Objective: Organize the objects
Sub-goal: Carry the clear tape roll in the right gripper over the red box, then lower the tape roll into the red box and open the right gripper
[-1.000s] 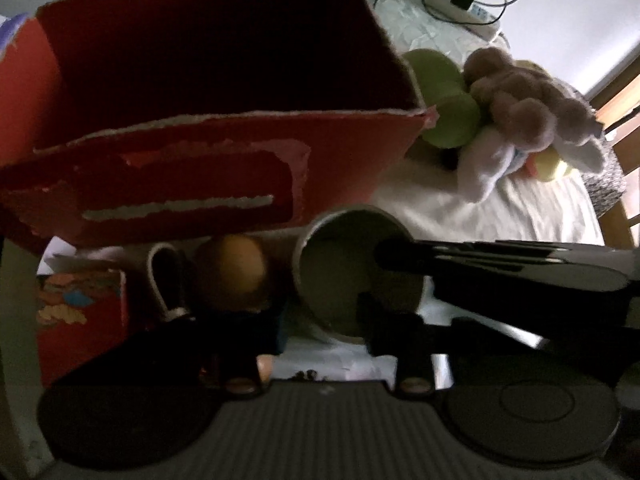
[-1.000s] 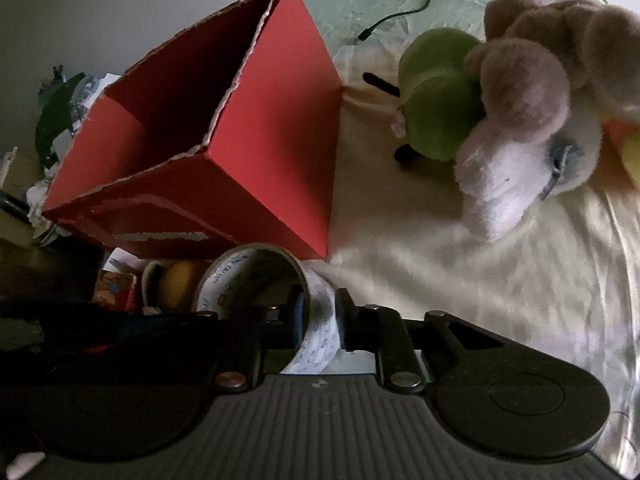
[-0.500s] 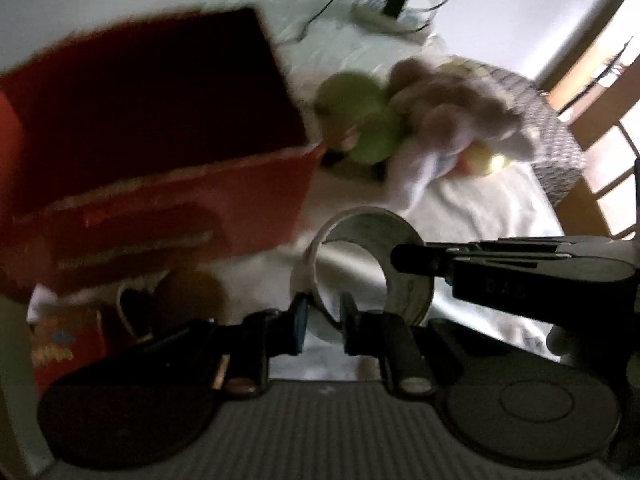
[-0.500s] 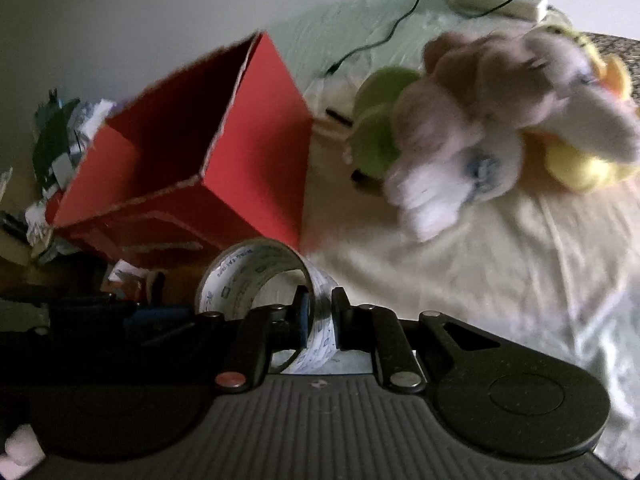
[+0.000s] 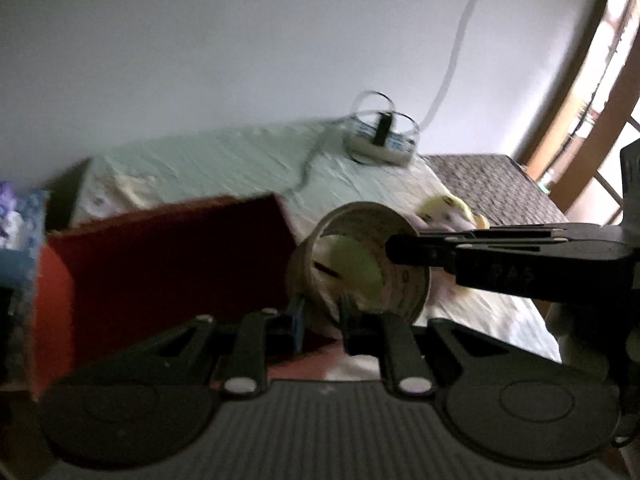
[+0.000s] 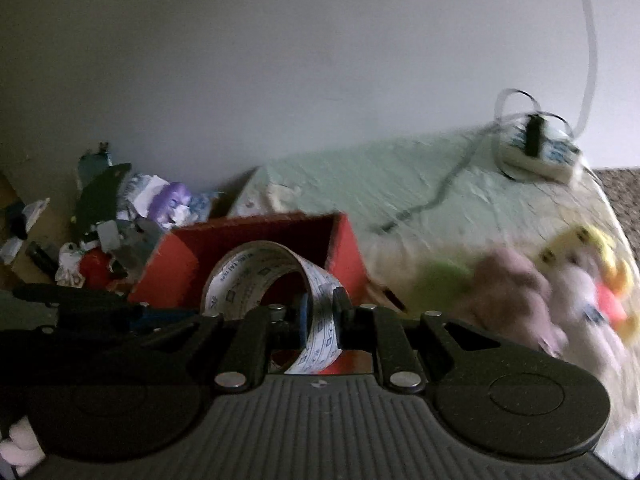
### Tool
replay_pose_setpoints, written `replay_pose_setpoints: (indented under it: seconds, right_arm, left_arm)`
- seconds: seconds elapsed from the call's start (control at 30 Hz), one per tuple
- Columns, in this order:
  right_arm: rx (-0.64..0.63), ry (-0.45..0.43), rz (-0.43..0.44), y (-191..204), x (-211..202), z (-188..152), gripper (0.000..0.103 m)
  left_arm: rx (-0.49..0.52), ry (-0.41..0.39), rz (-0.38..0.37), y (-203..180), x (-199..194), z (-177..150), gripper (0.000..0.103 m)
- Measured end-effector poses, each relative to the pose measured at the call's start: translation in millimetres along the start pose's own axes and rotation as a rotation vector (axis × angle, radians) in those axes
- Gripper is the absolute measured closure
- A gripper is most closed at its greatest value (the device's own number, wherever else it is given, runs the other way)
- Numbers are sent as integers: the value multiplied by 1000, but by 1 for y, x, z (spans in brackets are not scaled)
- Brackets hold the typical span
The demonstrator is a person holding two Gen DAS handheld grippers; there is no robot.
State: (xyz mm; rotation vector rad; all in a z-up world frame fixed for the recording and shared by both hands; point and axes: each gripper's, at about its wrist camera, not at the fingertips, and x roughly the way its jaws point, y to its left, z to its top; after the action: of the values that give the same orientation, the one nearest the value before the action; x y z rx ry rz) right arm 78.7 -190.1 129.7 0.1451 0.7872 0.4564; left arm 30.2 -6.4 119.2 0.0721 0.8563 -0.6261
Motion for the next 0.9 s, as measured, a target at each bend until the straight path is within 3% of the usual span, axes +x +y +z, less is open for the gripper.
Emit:
replay_pose_setpoints:
  seconds: [0.2, 0.43, 0.6, 0.9]
  right_arm:
    - [-41, 82, 35, 27, 66, 33, 89]
    - [-158, 234, -36, 51, 130, 33, 89]
    - [-237, 380, -76, 63, 171, 22, 88]
    - [-306, 491, -101, 67, 195, 8, 86]
  left_arm:
    - [-52, 50, 67, 51, 25, 10, 90]
    - [-138, 184, 46, 106, 85, -1, 90]
    - [-139, 267, 63, 116, 111, -14, 90]
    - [-149, 365, 47, 127, 139, -21, 90]
